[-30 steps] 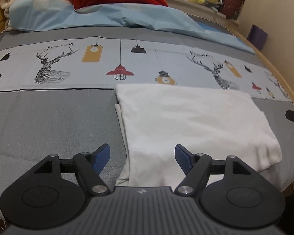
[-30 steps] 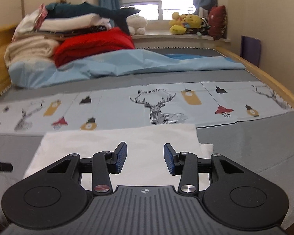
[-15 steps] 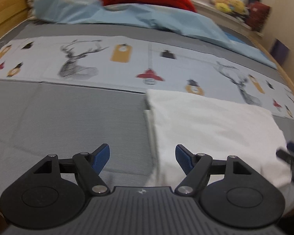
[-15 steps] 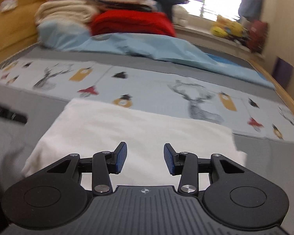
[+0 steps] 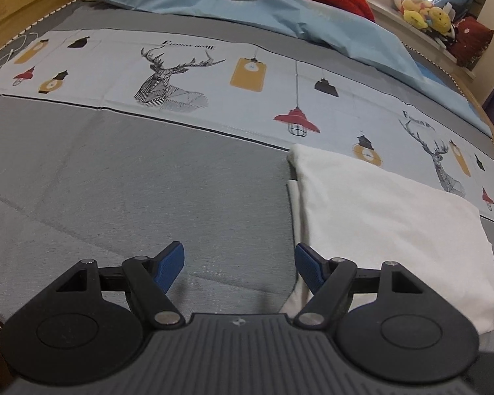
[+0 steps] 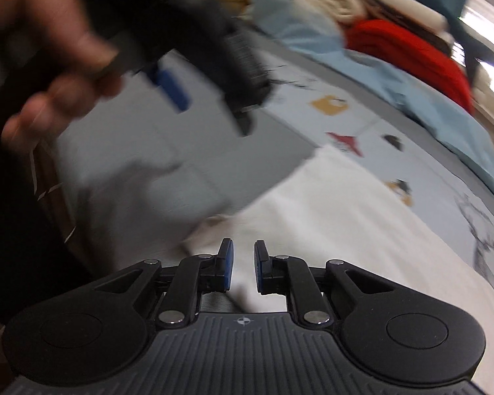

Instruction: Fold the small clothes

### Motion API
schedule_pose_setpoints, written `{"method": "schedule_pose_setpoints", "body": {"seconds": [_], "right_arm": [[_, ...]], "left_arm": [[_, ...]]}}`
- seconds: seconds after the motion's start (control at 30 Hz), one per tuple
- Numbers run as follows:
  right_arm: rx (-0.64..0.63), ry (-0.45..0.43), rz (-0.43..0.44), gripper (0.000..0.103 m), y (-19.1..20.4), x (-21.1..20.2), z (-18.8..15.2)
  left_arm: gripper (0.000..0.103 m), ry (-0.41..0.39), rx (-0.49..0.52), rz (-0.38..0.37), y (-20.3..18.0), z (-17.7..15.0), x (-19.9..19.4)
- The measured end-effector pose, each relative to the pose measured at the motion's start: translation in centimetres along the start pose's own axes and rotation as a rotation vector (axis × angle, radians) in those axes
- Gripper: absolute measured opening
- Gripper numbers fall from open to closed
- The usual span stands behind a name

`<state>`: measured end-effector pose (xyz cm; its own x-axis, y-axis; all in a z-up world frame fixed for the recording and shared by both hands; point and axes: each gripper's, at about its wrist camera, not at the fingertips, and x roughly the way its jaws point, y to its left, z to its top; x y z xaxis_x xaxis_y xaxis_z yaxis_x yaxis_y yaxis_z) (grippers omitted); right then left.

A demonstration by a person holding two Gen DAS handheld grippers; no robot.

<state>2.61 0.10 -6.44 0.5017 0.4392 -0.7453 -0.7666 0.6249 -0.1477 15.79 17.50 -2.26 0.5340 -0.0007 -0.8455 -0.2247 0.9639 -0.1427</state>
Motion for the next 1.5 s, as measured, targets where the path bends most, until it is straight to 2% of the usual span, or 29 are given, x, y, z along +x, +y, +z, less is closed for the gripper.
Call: {"method": "schedule_pose_setpoints", "body": {"seconds": [0.07,0.23,0.43,0.57,0.6,0.63,0.7,0.77,0.87,0.97,1.13,1.3,1.37,1.4,1.43,1.47,1.5], "right_arm": [[-0.015,0.023,0.021,0.016,0.7,1.0,0.2],[-0.041,0.064,0.051,0.027,1.7,3.2,0.4],[-0.087,0.121,0.046,0.029,2.9,5.4,0.4],[-0.096,0.107,0.032,0.028,3.2,5.8,0.7],[-0.091,0.105,0.032,0.025,3.1,5.8,0.8],[-0.087,0.100,0.034,0.016,3.0,5.7,0.9],[-0.076,0.075,0.037,0.012,2.8,5.0,1.1],[-0.052,0.039,0.041,0.010,2.1,4.2,1.5],[0.012,-0.025,0.042,0.009,0.8,2.2,2.0],[0.075,-0.075,0.044,0.009,-0.3,0.6,2.2],[0.151,-0.129,0.049,0.009,-1.8,-1.4,2.0],[0.188,-0.167,0.058,0.008,-3.4,-3.3,1.8],[0.197,-0.178,0.063,0.008,-3.9,-4.0,1.5],[0.201,-0.182,0.065,0.008,-4.1,-4.4,1.4],[0.202,-0.184,0.067,0.008,-4.2,-4.6,1.4],[0.201,-0.184,0.070,0.008,-4.3,-4.7,1.4],[0.198,-0.182,0.071,0.008,-4.2,-4.7,1.4]], "left_arm": [[0.079,0.003,-0.006,0.002,0.4,0.1,0.1],[0.079,0.016,-0.020,0.004,1.5,0.5,0.4],[0.079,0.031,-0.033,0.001,2.3,0.9,0.9],[0.079,0.040,-0.044,-0.016,2.7,1.0,1.2],[0.079,0.045,-0.054,-0.030,2.8,1.1,1.3],[0.079,0.052,-0.070,-0.049,2.9,1.2,1.5],[0.079,0.068,-0.103,-0.093,3.2,1.5,1.9],[0.080,0.099,-0.139,-0.152,3.2,1.9,2.5],[0.080,0.169,-0.219,-0.282,3.3,2.4,3.8],[0.081,0.215,-0.273,-0.367,2.7,2.8,5.2],[0.082,0.293,-0.293,-0.427,0.6,4.0,8.5],[0.081,0.369,-0.293,-0.407,-1.1,4.5,12.2],[0.079,0.384,-0.303,-0.436,-1.5,4.7,13.1],[0.073,0.390,-0.302,-0.450,-1.8,4.7,13.5],[0.061,0.397,-0.292,-0.464,-2.3,4.7,13.8],[0.053,0.396,-0.278,-0.465,-2.7,4.7,14.0],[0.034,0.387,-0.260,-0.453,-3.1,4.6,14.0]]}}
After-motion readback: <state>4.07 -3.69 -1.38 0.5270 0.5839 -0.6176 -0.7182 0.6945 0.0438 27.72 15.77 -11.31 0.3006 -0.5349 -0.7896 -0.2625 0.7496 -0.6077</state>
